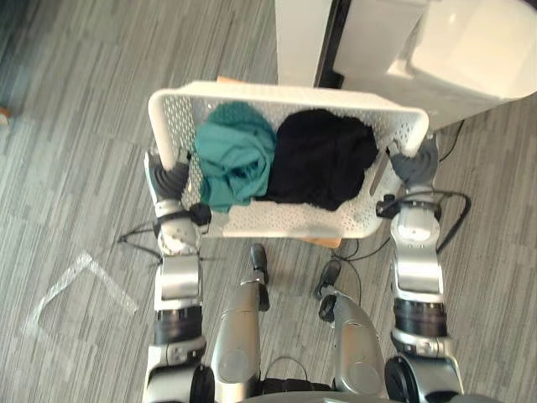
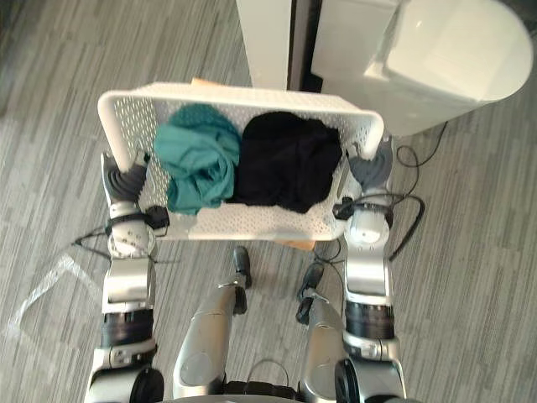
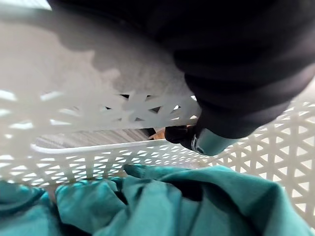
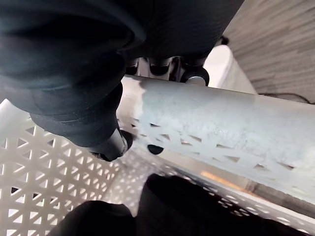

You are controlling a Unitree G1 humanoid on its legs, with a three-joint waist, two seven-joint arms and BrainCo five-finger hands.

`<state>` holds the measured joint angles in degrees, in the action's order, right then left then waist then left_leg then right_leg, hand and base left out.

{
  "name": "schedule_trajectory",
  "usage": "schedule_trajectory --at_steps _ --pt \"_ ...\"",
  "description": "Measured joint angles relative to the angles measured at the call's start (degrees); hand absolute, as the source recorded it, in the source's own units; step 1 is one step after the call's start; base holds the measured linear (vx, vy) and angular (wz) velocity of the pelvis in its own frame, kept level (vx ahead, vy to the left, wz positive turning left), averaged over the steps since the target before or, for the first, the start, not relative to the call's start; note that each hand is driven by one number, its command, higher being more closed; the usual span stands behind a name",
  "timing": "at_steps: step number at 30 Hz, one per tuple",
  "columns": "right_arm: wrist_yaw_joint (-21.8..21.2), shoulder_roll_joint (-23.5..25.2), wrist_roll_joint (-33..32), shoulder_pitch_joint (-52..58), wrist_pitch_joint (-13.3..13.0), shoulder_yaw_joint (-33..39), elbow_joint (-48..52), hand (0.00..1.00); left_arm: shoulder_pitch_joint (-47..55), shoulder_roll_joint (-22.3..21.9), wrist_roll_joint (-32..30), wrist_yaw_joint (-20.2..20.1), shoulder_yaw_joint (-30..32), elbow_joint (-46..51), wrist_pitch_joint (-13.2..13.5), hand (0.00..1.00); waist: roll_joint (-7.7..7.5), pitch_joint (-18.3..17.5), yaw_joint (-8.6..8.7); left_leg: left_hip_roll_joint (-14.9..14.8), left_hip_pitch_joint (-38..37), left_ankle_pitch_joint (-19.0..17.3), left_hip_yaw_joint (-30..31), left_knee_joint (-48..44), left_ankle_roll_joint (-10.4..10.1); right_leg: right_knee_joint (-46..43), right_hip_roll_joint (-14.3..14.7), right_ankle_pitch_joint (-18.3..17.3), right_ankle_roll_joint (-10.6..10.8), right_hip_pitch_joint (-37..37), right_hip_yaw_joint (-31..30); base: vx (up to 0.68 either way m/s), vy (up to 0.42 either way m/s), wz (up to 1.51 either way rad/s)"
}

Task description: Pick up the laundry basket with both hands and put the clothes into the washing machine.

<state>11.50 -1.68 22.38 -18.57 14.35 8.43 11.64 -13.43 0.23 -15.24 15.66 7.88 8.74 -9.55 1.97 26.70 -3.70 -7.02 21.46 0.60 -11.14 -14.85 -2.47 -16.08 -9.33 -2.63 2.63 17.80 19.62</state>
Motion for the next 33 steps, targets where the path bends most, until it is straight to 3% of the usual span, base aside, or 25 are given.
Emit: schedule_trajectory --at_steps 1,5,10,12,14,15,17,18,19,20,21,22,23,24,25,27,28,30,31,33 --pt "-0.2 0.0 -1.2 3.0 -0.7 0.3 0.0 1.0 3.2 0.0 2.9 -1.6 -1.5 0.0 0.9 1.0 0.02 -2.7 0.11 0.0 -0.4 -0.7 -0.1 0.0 -0.3 0.1 0.1 -0.3 0.0 -0.3 -0.3 0.1 -0.008 -0.07" --pt "-1.4 -1.0 -5.9 10.8 -3.8 3.2 -0.9 1.0 9.9 1.2 10.1 -6.1 -6.3 0.1 2.2 1.0 0.36 -7.2 1.77 0.1 -4.8 -1.0 0.0 0.8 -0.3 2.0 0.7 -0.8 0.1 -5.3 0.2 0.1 -0.019 0.02" --pt "-1.7 -1.0 -9.6 15.0 -5.7 6.4 -1.3 1.0 10.3 1.6 10.7 -8.2 -9.5 0.0 2.7 1.0 0.47 -8.0 3.09 -0.4 -8.1 -2.7 2.4 -2.5 -1.1 -0.9 0.2 -2.3 -0.6 -8.5 -0.6 0.03 -0.032 -0.08" --pt "-1.8 -1.1 -10.9 16.7 -6.6 6.4 -1.6 1.0 11.4 1.7 10.6 -8.5 -10.0 0.0 3.3 1.0 0.63 -8.6 3.09 -0.4 -7.8 -7.4 7.9 -10.5 -3.2 -1.8 -0.4 -2.5 -0.9 -8.5 -1.9 -0.04 -0.025 -0.48" --pt "-2.1 -1.2 -11.5 18.7 -7.3 6.4 -1.6 1.0 13.9 1.0 10.6 -9.2 -10.7 0.0 3.8 1.0 1.78 -10.0 3.4 0.0 -10.3 -12.8 12.8 -18.1 -6.7 -3.0 0.3 -2.5 -0.6 -8.6 -5.0 -0.06 0.184 -0.75" --pt "-2.4 -1.0 -11.8 20.9 -7.4 6.6 -1.7 1.0 15.6 1.0 10.6 -9.5 -11.8 -0.2 3.9 1.0 3.04 -12.6 5.08 0.5 -12.4 -17.5 13.7 -14.8 -5.4 -3.8 0.3 -1.6 0.9 -6.4 -7.3 -0.06 0.26 -0.75" --pt "-2.8 -0.7 -12.0 21.5 -7.3 7.1 -1.7 1.0 15.7 1.5 10.6 -9.5 -12.5 -0.5 3.9 1.0 2.58 -13.4 5.46 1.9 -12.2 -19.1 11.5 -14.0 -2.5 -4.4 -0.6 -0.4 2.4 -3.8 -10.4 -0.12 0.325 -0.76" --pt "-3.0 -0.3 -12.1 22.7 -7.2 7.5 -1.7 1.0 15.9 1.8 10.5 -9.7 -13.1 -1.2 3.9 1.0 1.51 -13.6 5.46 3.6 -12.2 -19.0 8.0 -14.3 -1.9 -4.4 -1.9 1.0 3.3 -2.1 -13.5 -0.19 0.343 -0.96" --pt "-3.0 -0.3 -12.1 24.1 -7.1 7.6 -1.5 1.0 16.3 1.6 10.5 -10.1 -13.6 -1.8 3.8 1.0 1.26 -13.9 6.03 5.1 -12.4 -18.3 5.4 -14.4 1.2 -3.2 -2.4 2.6 2.1 -1.3 -15.2 -0.26 0.333 -1.29" --pt "-3.1 0.0 -12.6 25.9 -6.9 7.6 -1.2 1.0 17.0 1.3 10.4 -10.7 -13.7 -2.1 3.8 1.0 1.76 -14.1 6.03 4.6 -12.9 -17.7 1.5 -12.4 4.1 0.6 -2.2 5.3 -1.7 -1.9 -16.4 -0.29 0.316 -1.63" --pt "-3.6 0.6 -13.0 26.5 -6.6 7.4 -1.0 1.0 17.5 1.1 9.9 -11.6 -12.6 -2.7 3.7 1.0 1.65 -13.9 5.49 4.5 -14.3 -16.6 -3.8 -10.3 5.9 -9.0 -4.6 2.0 -2.7 1.3 -11.2 -0.31 0.308 -1.71" --pt "-4.1 1.1 -13.0 26.7 -6.4 7.2 -1.0 1.0 18.0 1.2 9.9 -11.9 -12.1 -3.0 3.6 1.0 1.56 -13.9 5.43 4.5 -15.0 -16.3 -6.4 -9.3 6.4 -14.7 -5.8 -0.5 -2.2 1.9 -7.8 -0.3 0.291 -1.99" --pt "-4.5 1.4 -13.5 27.3 -6.3 6.3 -1.1 1.0 19.3 1.2 9.9 -12.0 -11.3 -3.0 3.5 1.0 1.51 -14.1 5.39 4.3 -17.1 -15.8 -11.5 -7.2 7.2 -24.0 -7.5 -5.2 -2.7 0.8 -1.1 -0.22 0.215 -1.75" --pt "-4.8 1.2 -13.9 27.5 -6.3 5.9 -1.3 1.0 20.0 1.2 9.9 -12.0 -11.0 -2.9 3.5 1.0 1.47 -14.4 4.86 4.1 -18.1 -15.5 -14.4 -5.8 7.5 -27.7 -8.1 -7.6 -3.2 -0.7 2.3 -0.26 0.258 -2.4" --pt "-5.6 1.1 -14.1 27.5 -6.4 5.8 -2.0 1.0 21.1 1.3 9.9 -12.2 -10.8 -2.4 3.5 1.0 0.93 -16.1 3.46 4.0 -18.6 -14.7 -19.9 -3.3 7.8 -31.2 -9.2 -11.1 -3.6 -4.0 7.9 -0.18 0.197 -2.54" --pt "-6.4 0.6 -14.9 25.1 -6.8 5.7 -5.8 1.0 21.6 1.7 10.0 -13.1 -9.9 -2.3 3.6 1.0 -0.54 -19.0 2.77 3.9 -16.7 -13.9 -27.1 -1.7 8.3 -30.4 -10.6 -15.0 -2.8 -9.9 15.3 -0.14 0.117 -2.34" --pt "-6.8 -0.7 -15.1 21.9 -6.9 5.0 -9.9 1.0 21.4 1.8 10.1 -13.3 -9.2 -2.3 3.6 1.0 -1.36 -19.9 2.92 2.8 -15.2 -13.5 -32.9 -1.6 9.3 -27.9 -11.7 -16.4 -2.7 -13.1 18.2 -0.15 0.025 -2.08" --pt "-6.7 -2.6 -15.0 15.9 -6.7 3.5 -16.5 1.0 21.2 1.8 10.2 -13.2 -7.9 -2.3 3.5 1.0 -1.44 -20.0 2.38 -1.0 -13.3 -13.3 -42.3 -3.4 9.1 -23.2 -14.2 -16.5 -2.7 -16.6 20.1 -0.24 -0.01 -2.58" --pt "-6.7 -3.0 -15.0 14.5 -6.7 3.0 -17.7 1.0 21.1 1.9 10.2 -13.1 -7.5 -2.3 3.5 1.0 -1.47 -20.0 2.34 -2.6 -12.7 -13.2 -45.6 -4.2 9.0 -20.6 -15.1 -15.9 -1.7 -17.1 19.4 -0.27 -0.1 -2.41" --pt "-6.7 -3.7 -15.0 14.0 -6.7 2.7 -18.3 1.0 20.4 2.1 10.2 -13.0 -7.5 -2.7 3.5 1.0 -1.91 -20.1 2.7 -6.2 -12.2 -12.6 -51.0 -6.8 8.4 -8.1 -14.4 -12.8 5.6 -18.5 14.9 -0.2 -0.23 -1.73"
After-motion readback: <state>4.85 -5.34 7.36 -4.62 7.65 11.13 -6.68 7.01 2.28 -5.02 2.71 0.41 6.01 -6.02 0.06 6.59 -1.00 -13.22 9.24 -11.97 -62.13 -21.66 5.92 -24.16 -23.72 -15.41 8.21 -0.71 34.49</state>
